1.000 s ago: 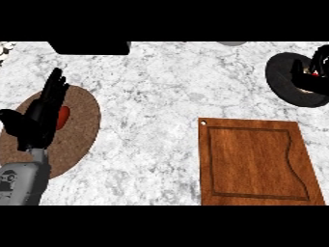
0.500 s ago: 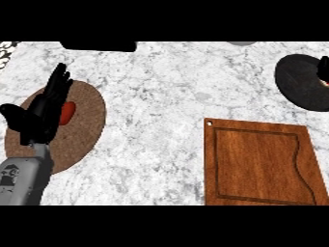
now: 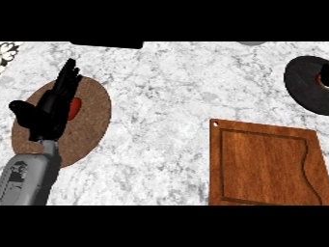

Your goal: Pick the cupcake from the cutting board and place it in the pan

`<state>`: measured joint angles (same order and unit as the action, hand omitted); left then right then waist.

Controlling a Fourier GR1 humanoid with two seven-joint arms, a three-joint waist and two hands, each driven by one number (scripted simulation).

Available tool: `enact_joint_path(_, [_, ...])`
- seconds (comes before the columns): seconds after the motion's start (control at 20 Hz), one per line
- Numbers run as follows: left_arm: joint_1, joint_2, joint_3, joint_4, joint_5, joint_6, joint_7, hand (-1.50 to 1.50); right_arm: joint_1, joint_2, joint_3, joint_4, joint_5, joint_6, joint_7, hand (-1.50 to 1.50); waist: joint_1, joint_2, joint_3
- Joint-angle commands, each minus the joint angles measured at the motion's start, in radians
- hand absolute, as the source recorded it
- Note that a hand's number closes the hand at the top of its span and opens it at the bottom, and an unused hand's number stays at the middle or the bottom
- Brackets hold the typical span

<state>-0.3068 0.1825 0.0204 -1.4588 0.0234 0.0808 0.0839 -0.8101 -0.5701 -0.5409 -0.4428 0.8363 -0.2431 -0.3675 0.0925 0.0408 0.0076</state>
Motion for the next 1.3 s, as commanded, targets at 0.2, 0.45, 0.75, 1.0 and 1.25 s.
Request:
enact_joint_path(0.2, [0.01, -0.009, -0.005, 0.008, 0.003, -0.007, -0.015, 0.0, -0.045, -0.008, -0.04, 0.209, -0.058, 0.239, -0.033, -1.5, 0.012, 0.007, 0.001])
enact_joint_path(0.45, [0.007, -0.009, 0.007, 0.027, 0.005, -0.008, -0.047, 0.0, -0.026, -0.042, -0.072, 0.225, -0.082, 0.226, -0.136, -1.5, 0.002, 0.009, 0.002])
enact_joint_path(0.75, [0.028, 0.011, 0.032, 0.013, 0.014, -0.004, -0.007, 0.0, -0.016, -0.052, -0.226, 0.224, -0.246, 0.252, -0.281, -1.5, -0.031, -0.013, 0.0])
enact_joint_path(1.0, [0.03, 0.023, 0.039, -0.001, 0.014, -0.006, 0.017, 0.0, 0.008, -0.141, -0.27, 0.277, -0.31, 0.503, -0.319, -1.5, -0.05, -0.023, -0.002])
enact_joint_path(1.25, [0.063, 0.021, 0.049, -0.009, 0.013, -0.005, -0.017, 0.0, 0.124, -0.232, -0.282, 0.281, -0.344, 0.722, -0.432, -1.5, -0.068, -0.028, -0.003])
